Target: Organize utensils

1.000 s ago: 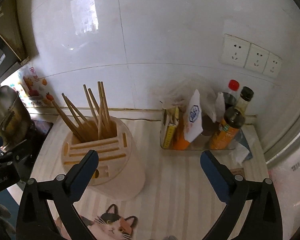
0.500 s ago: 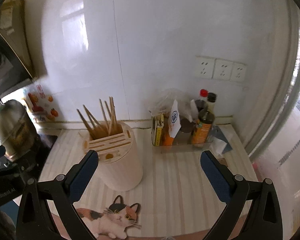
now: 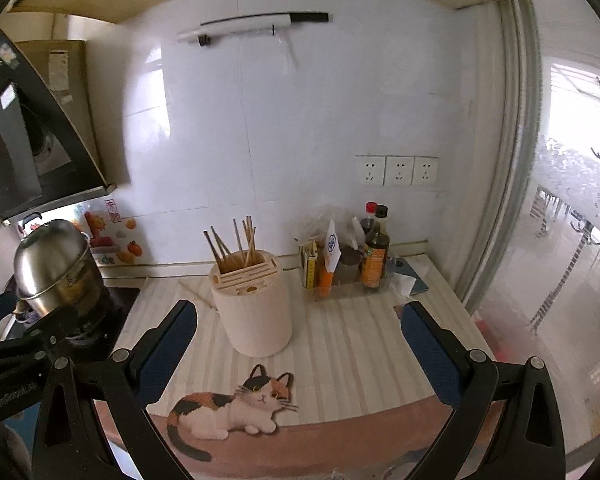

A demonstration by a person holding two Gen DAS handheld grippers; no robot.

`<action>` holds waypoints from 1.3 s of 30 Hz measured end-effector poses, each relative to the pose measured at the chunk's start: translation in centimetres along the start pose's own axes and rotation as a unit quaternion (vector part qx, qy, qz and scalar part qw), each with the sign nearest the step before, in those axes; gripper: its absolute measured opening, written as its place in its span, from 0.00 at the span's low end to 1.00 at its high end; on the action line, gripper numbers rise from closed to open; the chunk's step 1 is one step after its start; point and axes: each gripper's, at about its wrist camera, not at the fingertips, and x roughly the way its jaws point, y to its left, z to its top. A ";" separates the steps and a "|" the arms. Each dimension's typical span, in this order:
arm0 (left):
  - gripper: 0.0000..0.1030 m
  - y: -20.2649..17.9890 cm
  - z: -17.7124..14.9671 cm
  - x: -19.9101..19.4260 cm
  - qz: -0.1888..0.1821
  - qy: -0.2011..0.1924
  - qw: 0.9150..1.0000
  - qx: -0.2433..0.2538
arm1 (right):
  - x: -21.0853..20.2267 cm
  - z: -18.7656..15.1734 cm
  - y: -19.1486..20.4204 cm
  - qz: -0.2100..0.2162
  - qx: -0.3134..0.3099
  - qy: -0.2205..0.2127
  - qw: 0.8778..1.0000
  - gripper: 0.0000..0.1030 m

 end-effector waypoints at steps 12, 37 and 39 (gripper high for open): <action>1.00 -0.6 -1.1 -2.6 0.003 -0.012 1.000 -0.008 | -4.2 -0.6 -0.9 -0.008 -0.007 -0.018 1.000 1.00; 1.00 -2.8 -1.6 -2.2 0.034 -0.004 0.999 -0.021 | -2.3 -0.4 -2.7 0.009 -0.024 -0.006 1.000 1.00; 1.00 -2.9 -1.6 -2.2 0.034 -0.003 0.999 -0.023 | -2.2 -0.4 -2.7 0.009 -0.026 -0.004 1.000 1.00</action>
